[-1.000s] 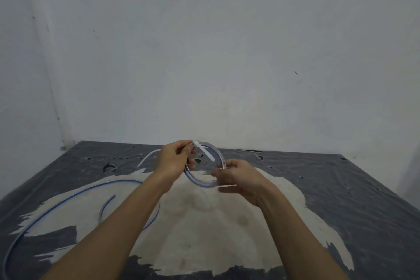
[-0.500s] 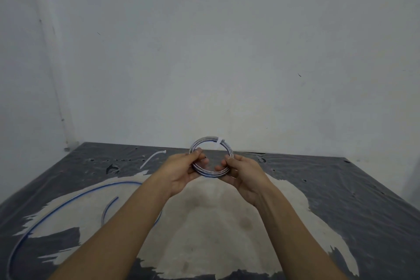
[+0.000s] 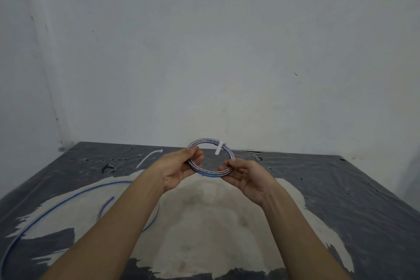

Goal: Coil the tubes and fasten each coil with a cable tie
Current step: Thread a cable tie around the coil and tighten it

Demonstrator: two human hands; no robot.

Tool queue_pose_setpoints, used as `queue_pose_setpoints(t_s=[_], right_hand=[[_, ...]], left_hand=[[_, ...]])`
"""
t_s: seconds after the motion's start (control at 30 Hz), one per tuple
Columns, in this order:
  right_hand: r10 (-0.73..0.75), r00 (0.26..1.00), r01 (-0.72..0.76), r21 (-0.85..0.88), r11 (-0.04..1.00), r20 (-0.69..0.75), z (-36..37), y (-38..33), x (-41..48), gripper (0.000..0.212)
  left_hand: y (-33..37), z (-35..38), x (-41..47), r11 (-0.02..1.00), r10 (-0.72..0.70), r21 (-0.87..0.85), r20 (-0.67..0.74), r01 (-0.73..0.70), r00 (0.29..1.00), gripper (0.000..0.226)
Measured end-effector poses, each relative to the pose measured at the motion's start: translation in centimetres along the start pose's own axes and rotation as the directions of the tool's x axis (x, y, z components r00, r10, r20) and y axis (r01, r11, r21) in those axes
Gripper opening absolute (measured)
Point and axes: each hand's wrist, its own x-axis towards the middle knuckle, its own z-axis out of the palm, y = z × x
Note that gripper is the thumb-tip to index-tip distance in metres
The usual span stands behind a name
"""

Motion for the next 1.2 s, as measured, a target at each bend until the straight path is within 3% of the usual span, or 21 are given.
queue_pose_setpoints(t_s=[0.17, 0.5, 0.6, 0.73, 0.9, 1.1, 1.2], right_hand=[[-0.011, 1.0, 0.011, -0.019, 1.0, 0.011, -0.4, 0.6, 0.1, 0.008], [-0.152, 0.988, 0.152, -0.341, 0.928, 0.027, 0.2, 0.2, 0.2, 0.015], [-0.155, 0.986, 0.165, -0.388, 0.907, 0.055, 0.3, 0.3, 0.3, 0.018], [-0.151, 0.983, 0.181, -0.407, 0.895, 0.104, 0.6, 0.7, 0.2, 0.019], [-0.174, 0.981, 0.195, -0.431, 0.881, 0.087, 0.7, 0.8, -0.2, 0.012], [-0.246, 0.968, 0.242, -0.463, 0.852, 0.053, 1.2, 0.8, -0.1, 0.016], [-0.275, 0.961, 0.255, -0.483, 0.837, 0.032, 1.4, 0.6, 0.0, 0.018]], left_hand=[[0.3, -0.2, -0.3, 0.997, -0.072, 0.003, 0.022, 0.072, 0.997, 0.012], [-0.7, -0.5, -0.9, 0.88, -0.079, 0.468, -0.032, 0.084, 0.996, 0.026], [-0.4, 0.2, -1.0, 0.74, 0.067, 0.669, 0.015, -0.06, 0.998, 0.027], [-0.6, 1.2, -0.8, 0.655, 0.201, 0.716, 0.143, -0.241, 0.969, 0.017], [-1.2, 1.3, -0.5, 0.654, 0.28, 0.688, 0.165, -0.314, 0.946, 0.016], [-1.7, 1.7, -0.2, 0.514, 0.421, 0.761, 0.177, -0.395, 0.89, 0.015], [-1.9, 2.0, 0.0, 0.504, 0.458, 0.753, 0.182, -0.423, 0.87, 0.014]])
